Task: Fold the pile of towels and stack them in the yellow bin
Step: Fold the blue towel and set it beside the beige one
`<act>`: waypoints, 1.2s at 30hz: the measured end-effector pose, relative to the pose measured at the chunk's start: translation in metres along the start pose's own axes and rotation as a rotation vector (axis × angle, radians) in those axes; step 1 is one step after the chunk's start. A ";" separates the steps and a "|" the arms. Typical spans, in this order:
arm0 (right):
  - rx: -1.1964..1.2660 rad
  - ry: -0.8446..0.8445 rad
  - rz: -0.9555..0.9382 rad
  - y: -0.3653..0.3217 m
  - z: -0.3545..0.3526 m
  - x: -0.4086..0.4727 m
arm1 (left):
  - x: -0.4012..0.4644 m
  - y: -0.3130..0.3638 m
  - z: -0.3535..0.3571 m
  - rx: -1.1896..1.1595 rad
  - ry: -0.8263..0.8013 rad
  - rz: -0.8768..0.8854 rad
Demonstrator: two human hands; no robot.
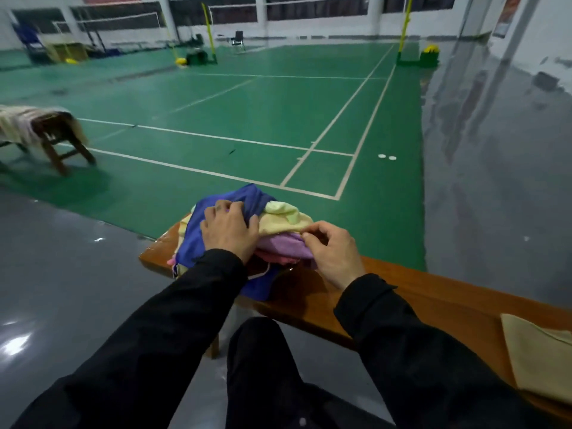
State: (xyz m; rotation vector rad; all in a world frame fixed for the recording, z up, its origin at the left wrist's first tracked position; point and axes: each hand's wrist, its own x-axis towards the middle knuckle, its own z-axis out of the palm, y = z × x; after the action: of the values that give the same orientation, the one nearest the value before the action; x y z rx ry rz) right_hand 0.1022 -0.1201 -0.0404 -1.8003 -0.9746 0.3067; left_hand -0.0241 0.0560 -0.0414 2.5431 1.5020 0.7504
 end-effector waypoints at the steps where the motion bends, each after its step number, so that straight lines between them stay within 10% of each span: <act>1: -0.009 -0.017 0.008 0.000 0.000 -0.002 | 0.007 -0.010 0.002 0.037 -0.058 -0.044; 12: -0.099 -0.061 0.061 0.010 -0.034 -0.016 | 0.029 -0.007 0.005 0.023 0.027 0.214; 18: -0.083 -0.041 0.052 0.006 -0.058 -0.016 | 0.043 0.024 -0.046 -0.514 0.309 0.014; 22: 0.094 0.140 -0.029 -0.009 -0.078 -0.013 | 0.039 0.075 -0.113 -0.791 0.494 0.272; 27: 0.342 0.055 -0.347 -0.038 -0.110 -0.024 | -0.013 0.145 -0.126 -0.951 0.048 0.659; 36: 0.134 -0.005 -0.079 0.000 -0.170 -0.045 | -0.046 0.187 -0.058 -1.223 -0.673 0.499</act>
State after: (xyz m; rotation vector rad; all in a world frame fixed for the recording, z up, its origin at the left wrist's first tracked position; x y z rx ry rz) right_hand 0.1759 -0.2659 0.0257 -1.6359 -1.0027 0.3200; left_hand 0.0805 -0.0877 0.0531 1.8035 0.0513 0.4898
